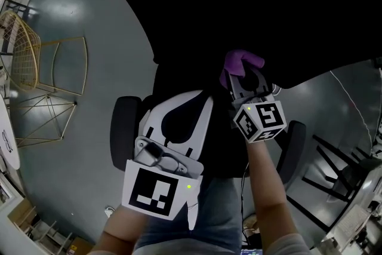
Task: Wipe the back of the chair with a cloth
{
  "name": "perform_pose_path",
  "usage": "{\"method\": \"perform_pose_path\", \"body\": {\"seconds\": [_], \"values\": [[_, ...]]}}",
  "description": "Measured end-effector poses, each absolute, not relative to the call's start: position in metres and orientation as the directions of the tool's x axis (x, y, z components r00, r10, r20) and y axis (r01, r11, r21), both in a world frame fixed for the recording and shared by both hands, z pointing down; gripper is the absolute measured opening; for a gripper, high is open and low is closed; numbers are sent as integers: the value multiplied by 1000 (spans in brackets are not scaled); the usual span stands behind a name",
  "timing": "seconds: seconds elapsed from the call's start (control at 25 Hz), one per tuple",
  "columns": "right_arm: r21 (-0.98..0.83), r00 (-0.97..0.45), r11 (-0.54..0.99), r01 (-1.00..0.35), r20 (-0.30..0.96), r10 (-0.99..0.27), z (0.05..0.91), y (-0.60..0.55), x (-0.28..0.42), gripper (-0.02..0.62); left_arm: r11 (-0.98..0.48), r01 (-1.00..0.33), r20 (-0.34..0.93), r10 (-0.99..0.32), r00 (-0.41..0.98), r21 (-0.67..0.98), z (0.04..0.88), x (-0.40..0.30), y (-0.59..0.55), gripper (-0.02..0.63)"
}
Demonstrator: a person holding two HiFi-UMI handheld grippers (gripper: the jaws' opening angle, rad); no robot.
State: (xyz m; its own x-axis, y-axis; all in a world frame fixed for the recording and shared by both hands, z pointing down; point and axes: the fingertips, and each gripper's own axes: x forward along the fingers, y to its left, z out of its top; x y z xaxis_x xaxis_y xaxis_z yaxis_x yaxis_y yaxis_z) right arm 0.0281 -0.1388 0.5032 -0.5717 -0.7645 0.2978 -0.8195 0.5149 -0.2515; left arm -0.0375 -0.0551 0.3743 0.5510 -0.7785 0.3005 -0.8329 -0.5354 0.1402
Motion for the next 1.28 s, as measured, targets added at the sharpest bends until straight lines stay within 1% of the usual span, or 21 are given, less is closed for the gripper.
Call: {"method": "perform_pose_path", "body": {"seconds": [0.2,0.44,1.08,1.28], "values": [[-278,-555,486,-828,286,-781,503,-138,20,69,-508,-849,304,-794,527,145,377,-59,-55,9],[-278,-631,567,-775,304,-714,504,-135,-26,69,-493,-858,302,-804,512,145,376,-70,-54,9],[-318,-733,661,-680,298,-611,507,-127,-126,69,-425,-894,318,-836,448,142,379,-118,-53,9],[-330,-737,659,-676,284,-614,508,-124,-140,69,-409,-900,321,-840,436,152,382,-130,-52,9]]}}
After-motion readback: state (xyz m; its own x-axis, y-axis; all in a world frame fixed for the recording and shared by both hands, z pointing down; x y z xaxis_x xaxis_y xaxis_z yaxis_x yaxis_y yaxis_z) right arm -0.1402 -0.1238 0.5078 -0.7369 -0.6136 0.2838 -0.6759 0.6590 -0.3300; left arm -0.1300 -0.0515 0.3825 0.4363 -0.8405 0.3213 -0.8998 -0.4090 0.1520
